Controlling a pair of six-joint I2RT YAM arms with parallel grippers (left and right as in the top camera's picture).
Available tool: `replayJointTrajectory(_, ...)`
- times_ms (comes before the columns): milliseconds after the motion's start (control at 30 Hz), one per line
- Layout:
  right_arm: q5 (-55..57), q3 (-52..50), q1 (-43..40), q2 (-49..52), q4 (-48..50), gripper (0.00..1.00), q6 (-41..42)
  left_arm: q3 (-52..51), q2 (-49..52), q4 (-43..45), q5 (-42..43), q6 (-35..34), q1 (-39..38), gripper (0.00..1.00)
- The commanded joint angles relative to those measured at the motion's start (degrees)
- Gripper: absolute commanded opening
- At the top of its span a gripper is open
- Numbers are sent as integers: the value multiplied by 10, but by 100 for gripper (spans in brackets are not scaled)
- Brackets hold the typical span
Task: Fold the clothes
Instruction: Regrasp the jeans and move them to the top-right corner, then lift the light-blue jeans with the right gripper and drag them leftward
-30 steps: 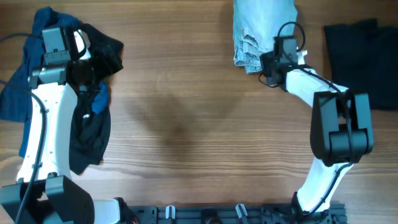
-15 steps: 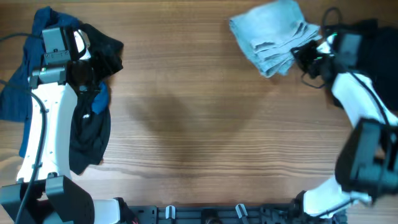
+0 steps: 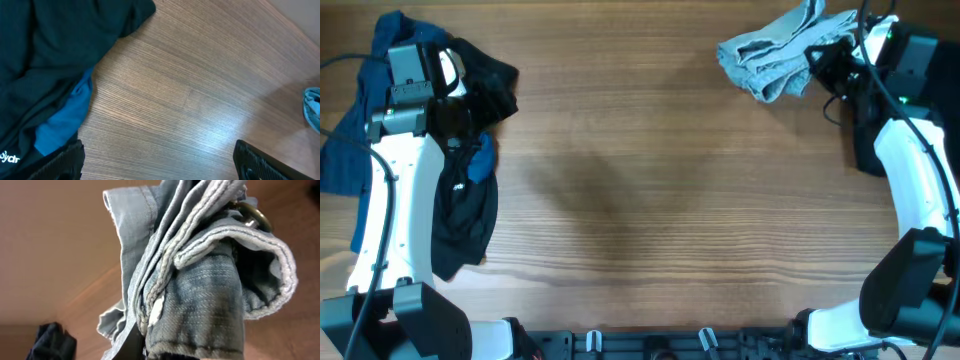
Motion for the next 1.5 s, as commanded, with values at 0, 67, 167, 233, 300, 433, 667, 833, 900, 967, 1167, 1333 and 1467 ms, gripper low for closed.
replayJointTrajectory(0, -11, 63, -2, -15, 21, 4, -16, 7, -2, -1, 7, 9, 0, 95)
replayJointTrajectory(67, -11, 77, -8, -15, 23, 4, -16, 7, -2, -1, 7, 9, 0, 95)
replayJointTrajectory(167, -11, 97, -24, -15, 23, 5, -18, 7, -2, -2, 7, 9, 0, 95)
replayJointTrajectory(233, -11, 106, -37, -15, 23, 4, -23, 7, -2, -3, 7, 9, 0, 95)
replayJointTrajectory(300, -12, 109, -50, -15, 25, 4, -30, 7, -2, -3, 7, 9, 0, 95)
replayJointTrajectory(433, -26, 109, -67, -14, 17, 4, -31, 7, -2, -2, 7, 9, 0, 95)
replayJointTrajectory(667, -54, 109, -64, -15, -26, 4, -59, 7, -2, -2, 7, 9, 0, 94)
replayJointTrajectory(833, -117, 110, -47, -19, -33, 4, -59, 7, -2, -2, 7, 9, 0, 94)
replayJointTrajectory(900, -139, 119, -31, -27, -34, 4, -56, 7, -2, -2, 7, 9, 0, 94)
replayJointTrajectory(967, -158, 137, -11, -34, -35, 4, -49, 7, -2, 0, 7, 9, 0, 94)
replayJointTrajectory(1167, -173, 242, 74, -45, -59, 4, -44, 7, -2, 9, 7, 10, 0, 95)
replayJointTrajectory(1333, -173, 343, 144, -45, -77, 5, -41, 7, -2, 14, 7, 10, 0, 96)
replayJointTrajectory(1467, -182, 405, 184, -45, -80, 4, -25, 7, -2, 14, 7, 10, 0, 96)
